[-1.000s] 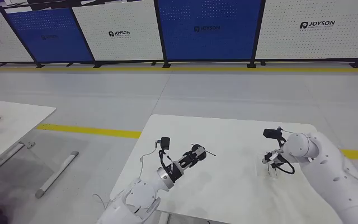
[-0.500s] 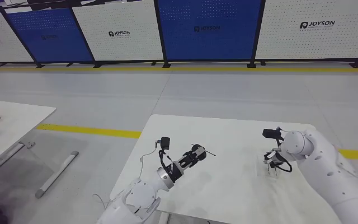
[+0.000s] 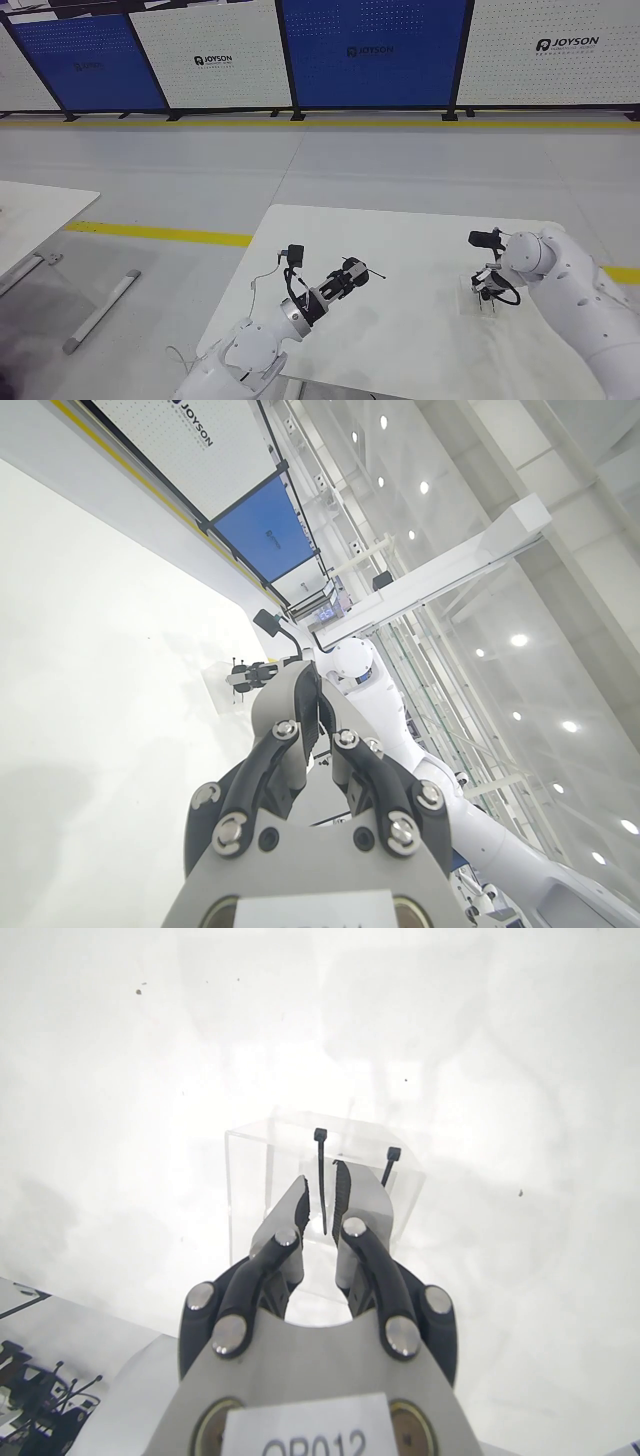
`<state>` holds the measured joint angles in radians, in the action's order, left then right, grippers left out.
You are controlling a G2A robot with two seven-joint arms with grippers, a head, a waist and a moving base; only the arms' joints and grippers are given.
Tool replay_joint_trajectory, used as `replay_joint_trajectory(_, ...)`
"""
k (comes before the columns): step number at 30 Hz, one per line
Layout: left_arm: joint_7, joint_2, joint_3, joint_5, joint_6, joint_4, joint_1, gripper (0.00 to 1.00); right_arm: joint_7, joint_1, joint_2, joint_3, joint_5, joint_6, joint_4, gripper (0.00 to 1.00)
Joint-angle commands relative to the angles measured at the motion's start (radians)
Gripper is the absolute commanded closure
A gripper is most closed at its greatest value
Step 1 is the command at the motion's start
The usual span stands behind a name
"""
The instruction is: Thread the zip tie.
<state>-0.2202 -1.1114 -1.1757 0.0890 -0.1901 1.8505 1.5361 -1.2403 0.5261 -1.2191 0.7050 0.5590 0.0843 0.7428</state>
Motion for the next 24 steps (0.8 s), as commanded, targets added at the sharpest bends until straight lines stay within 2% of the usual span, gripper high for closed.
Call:
replay_joint_trajectory(1, 0.000, 0.000, 0.000, 0.000, 0.000, 0.000, 0.000, 1.00, 0.001, -0.004, -0.005, -0.003, -0.001, -0.004, -0.012, 0.87)
replay_joint_trajectory(3, 0.000, 0.000, 0.000, 0.000, 0.000, 0.000, 0.000, 1.00, 0.002, -0.010, -0.010, -0.005, -0.002, -0.009, -0.026, 0.89)
replay_joint_trajectory(5, 0.000, 0.000, 0.000, 0.000, 0.000, 0.000, 0.000, 1.00, 0.004, -0.014, -0.015, -0.007, -0.003, -0.013, -0.038, 1.00)
replay_joint_trajectory(16, 0.000, 0.000, 0.000, 0.000, 0.000, 0.000, 0.000, 1.00, 0.007, -0.028, -0.031, -0.008, -0.004, -0.046, -0.076, 1.00)
replay_joint_trajectory(22, 0.000, 0.000, 0.000, 0.000, 0.000, 0.000, 0.000, 1.00, 0.004, -0.012, -0.022, 0.000, 0.031, -0.036, -0.013, 1.00)
replay_joint_trajectory(24, 0.000, 0.000, 0.000, 0.000, 0.000, 0.000, 0.000, 1.00, 0.002, 0.000, -0.012, 0.011, 0.052, -0.013, 0.024, 1.00)
